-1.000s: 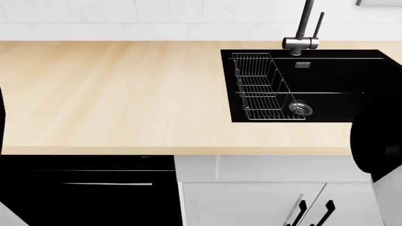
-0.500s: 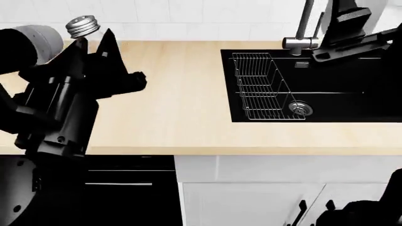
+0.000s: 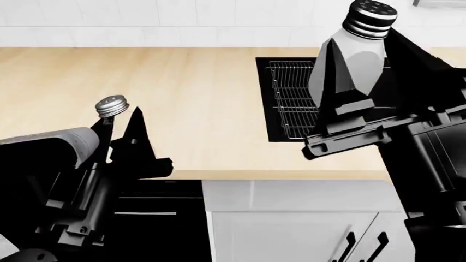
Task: Pick and place the shaker into the drawer. Then close the cabinet.
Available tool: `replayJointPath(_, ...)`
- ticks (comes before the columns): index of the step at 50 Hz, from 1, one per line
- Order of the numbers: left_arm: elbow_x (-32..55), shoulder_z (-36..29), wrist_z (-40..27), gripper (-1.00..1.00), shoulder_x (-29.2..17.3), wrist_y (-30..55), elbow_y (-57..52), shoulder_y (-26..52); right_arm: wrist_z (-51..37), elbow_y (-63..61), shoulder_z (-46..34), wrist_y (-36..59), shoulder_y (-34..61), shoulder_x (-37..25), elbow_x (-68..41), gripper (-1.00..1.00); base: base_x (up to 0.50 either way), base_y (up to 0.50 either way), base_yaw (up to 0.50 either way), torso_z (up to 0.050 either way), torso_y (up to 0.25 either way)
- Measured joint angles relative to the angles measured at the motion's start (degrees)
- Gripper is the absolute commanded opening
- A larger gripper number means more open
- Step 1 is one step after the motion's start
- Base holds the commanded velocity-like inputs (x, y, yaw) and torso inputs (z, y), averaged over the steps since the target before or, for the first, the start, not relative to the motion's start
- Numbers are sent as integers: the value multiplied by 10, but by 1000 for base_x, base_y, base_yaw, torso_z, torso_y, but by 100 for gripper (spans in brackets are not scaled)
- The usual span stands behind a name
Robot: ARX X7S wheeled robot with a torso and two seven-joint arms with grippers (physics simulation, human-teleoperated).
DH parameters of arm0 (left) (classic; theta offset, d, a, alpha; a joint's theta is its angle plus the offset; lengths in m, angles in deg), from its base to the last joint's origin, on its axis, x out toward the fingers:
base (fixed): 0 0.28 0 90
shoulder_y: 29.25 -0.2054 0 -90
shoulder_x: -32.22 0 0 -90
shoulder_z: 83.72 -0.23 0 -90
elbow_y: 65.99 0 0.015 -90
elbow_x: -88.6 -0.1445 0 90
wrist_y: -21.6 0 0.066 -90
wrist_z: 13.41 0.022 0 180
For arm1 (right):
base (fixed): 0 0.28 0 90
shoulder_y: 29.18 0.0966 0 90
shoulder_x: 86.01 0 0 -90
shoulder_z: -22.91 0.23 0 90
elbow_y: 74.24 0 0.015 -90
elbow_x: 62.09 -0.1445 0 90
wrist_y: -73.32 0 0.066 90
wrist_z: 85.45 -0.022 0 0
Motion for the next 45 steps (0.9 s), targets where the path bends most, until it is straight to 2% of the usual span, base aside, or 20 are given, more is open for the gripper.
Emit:
replayJointPath(11,-13,-3,4,-100,-4,-7,-4,-21,-56,-5,-12,-30,-25,-15,-66,-100,0,0,0,0,0)
replayJointPath(26,-25,-6,10,-100,-3,-12,-2,-33,-69,-4,-26,-45,-47,-18,-82,-100,0,10,0,0,0)
replayJointPath(35,-32,-9,15,-100,-2,-16,0,-42,-64,1,-34,-50,-59,-15,-80,-100,-200,483,0,0,0)
replayJointPath(45,-35,-10,16,-100,-1,-17,0,-47,-63,6,-44,-52,-61,-8,-86,-100,-414,428,0,0,0)
